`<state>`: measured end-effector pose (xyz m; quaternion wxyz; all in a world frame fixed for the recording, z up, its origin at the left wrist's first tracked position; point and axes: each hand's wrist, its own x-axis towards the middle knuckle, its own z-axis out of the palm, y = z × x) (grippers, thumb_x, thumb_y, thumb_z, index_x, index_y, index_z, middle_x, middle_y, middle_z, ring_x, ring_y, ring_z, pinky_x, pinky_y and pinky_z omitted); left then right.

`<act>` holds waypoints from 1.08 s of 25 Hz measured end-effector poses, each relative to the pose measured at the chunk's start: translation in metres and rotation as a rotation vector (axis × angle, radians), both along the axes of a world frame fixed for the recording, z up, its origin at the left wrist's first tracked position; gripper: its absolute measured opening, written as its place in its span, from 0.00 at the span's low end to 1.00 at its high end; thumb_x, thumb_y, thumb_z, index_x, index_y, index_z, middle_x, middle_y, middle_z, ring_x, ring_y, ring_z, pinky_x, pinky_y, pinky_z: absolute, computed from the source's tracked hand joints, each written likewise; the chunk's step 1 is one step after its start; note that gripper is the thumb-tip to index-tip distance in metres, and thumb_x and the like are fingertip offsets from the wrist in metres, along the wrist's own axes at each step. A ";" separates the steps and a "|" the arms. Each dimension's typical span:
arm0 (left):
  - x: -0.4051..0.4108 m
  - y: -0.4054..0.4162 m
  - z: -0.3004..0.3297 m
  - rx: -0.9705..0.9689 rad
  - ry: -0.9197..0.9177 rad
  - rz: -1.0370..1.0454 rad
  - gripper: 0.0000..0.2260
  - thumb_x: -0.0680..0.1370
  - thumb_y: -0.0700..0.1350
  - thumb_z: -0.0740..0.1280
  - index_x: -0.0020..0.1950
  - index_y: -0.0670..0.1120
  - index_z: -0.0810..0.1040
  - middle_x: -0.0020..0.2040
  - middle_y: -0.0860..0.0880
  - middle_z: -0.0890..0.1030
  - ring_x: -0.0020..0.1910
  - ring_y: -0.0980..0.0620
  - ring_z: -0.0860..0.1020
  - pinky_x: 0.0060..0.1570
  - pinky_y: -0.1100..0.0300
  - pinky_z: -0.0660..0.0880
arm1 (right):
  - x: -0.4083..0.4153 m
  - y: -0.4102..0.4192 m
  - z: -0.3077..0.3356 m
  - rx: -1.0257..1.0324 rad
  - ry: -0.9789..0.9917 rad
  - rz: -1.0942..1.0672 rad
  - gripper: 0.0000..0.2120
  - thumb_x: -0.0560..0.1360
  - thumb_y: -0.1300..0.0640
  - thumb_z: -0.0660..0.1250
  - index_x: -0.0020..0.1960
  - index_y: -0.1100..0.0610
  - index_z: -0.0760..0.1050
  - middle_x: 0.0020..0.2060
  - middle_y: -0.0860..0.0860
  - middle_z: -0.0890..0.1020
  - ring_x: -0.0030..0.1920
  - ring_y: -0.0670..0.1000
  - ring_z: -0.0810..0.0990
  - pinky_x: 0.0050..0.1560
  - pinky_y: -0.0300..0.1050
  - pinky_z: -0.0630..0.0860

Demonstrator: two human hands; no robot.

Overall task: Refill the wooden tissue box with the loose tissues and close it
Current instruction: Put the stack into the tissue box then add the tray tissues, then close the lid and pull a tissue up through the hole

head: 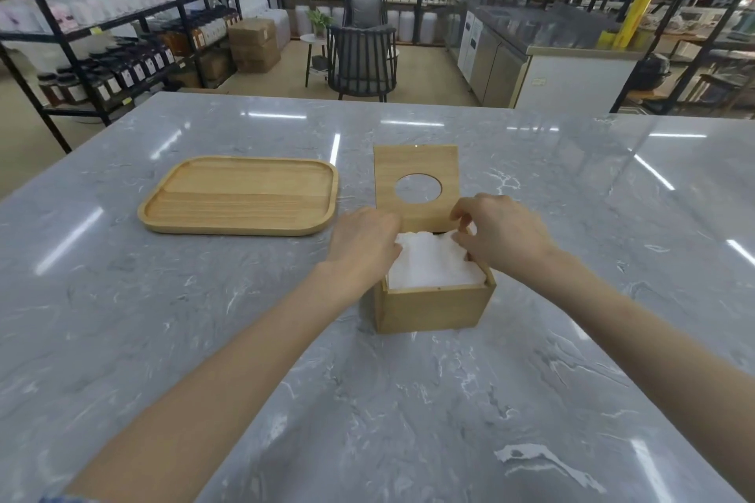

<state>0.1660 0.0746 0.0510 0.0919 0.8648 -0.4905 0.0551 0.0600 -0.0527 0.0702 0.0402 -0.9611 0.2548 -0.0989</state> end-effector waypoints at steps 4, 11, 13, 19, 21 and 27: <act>0.000 0.000 0.011 -0.063 -0.028 -0.130 0.09 0.76 0.47 0.61 0.54 0.46 0.75 0.56 0.48 0.78 0.57 0.48 0.72 0.55 0.54 0.64 | -0.007 0.003 0.006 -0.013 0.051 0.171 0.13 0.75 0.58 0.59 0.56 0.53 0.76 0.54 0.51 0.81 0.53 0.55 0.78 0.46 0.45 0.70; 0.000 -0.011 0.011 0.542 -0.002 -0.227 0.14 0.75 0.53 0.62 0.54 0.46 0.76 0.52 0.47 0.80 0.51 0.47 0.74 0.62 0.51 0.59 | 0.003 0.007 -0.006 -0.148 0.440 0.238 0.16 0.73 0.55 0.61 0.60 0.48 0.72 0.56 0.50 0.79 0.56 0.53 0.76 0.61 0.47 0.61; 0.001 -0.015 0.011 0.594 -0.010 -0.220 0.15 0.75 0.53 0.62 0.55 0.45 0.76 0.49 0.47 0.80 0.47 0.47 0.73 0.59 0.51 0.59 | 0.007 0.007 -0.007 -0.172 0.484 0.252 0.16 0.73 0.53 0.63 0.61 0.47 0.72 0.56 0.50 0.79 0.56 0.53 0.75 0.61 0.48 0.60; -0.003 -0.020 0.013 0.652 -0.018 -0.201 0.14 0.76 0.53 0.61 0.55 0.46 0.76 0.48 0.48 0.79 0.46 0.48 0.71 0.63 0.50 0.57 | 0.010 0.000 -0.011 -0.180 0.512 0.290 0.19 0.72 0.49 0.64 0.62 0.48 0.70 0.58 0.48 0.78 0.57 0.52 0.74 0.61 0.48 0.62; -0.003 -0.017 0.012 0.603 -0.008 -0.202 0.15 0.75 0.52 0.62 0.58 0.46 0.75 0.50 0.48 0.79 0.49 0.48 0.73 0.63 0.51 0.57 | 0.007 -0.002 -0.012 -0.121 0.465 0.299 0.19 0.72 0.49 0.64 0.62 0.47 0.70 0.58 0.47 0.77 0.58 0.52 0.74 0.59 0.46 0.62; 0.005 0.003 0.006 0.176 0.236 -0.203 0.16 0.76 0.47 0.61 0.64 0.48 0.71 0.63 0.49 0.77 0.62 0.49 0.73 0.62 0.53 0.66 | -0.007 -0.012 -0.012 0.345 -0.097 0.217 0.09 0.73 0.58 0.64 0.51 0.54 0.80 0.46 0.48 0.82 0.42 0.44 0.76 0.40 0.23 0.66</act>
